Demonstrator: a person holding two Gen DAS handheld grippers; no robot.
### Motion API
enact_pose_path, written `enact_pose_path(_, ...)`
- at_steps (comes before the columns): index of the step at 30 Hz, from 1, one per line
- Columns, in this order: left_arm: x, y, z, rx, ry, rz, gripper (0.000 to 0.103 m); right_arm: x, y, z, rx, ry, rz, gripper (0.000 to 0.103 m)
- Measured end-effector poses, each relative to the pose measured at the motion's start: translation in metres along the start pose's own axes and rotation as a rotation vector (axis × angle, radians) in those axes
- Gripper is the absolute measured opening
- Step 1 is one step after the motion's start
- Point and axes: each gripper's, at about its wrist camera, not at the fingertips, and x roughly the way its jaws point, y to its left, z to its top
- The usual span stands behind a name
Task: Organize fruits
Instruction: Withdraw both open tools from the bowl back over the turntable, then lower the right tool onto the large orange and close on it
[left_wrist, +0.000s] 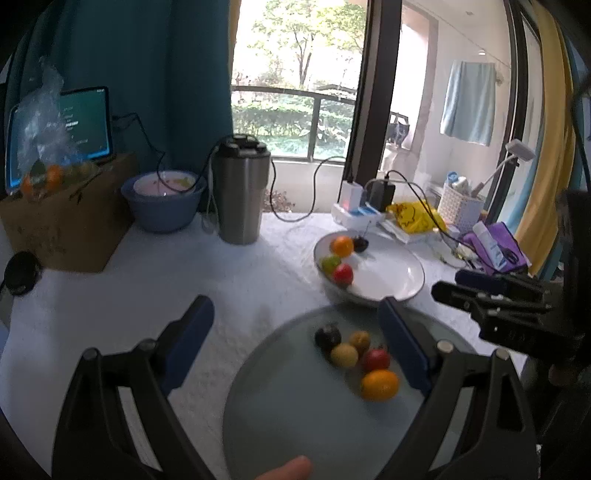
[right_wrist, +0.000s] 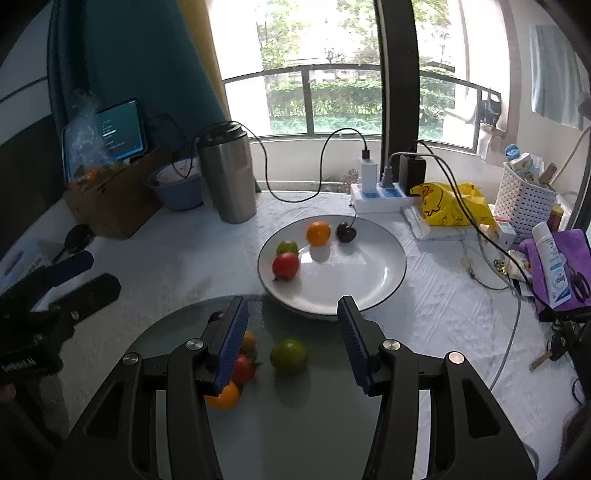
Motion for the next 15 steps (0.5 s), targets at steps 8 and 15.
enact_pose_path(8, -0.003, 0.005, -0.030, -0.014, 0.046, -0.011, 0.091, 0.002, 0.014, -0.019, -0.016, 0.028, 0.022, 0.053)
enact_pose_path(15, -0.007, 0.008, -0.045, 0.003, 0.070, -0.005, 0.091, 0.015, 0.027, -0.035, -0.022, 0.079, 0.069, 0.053)
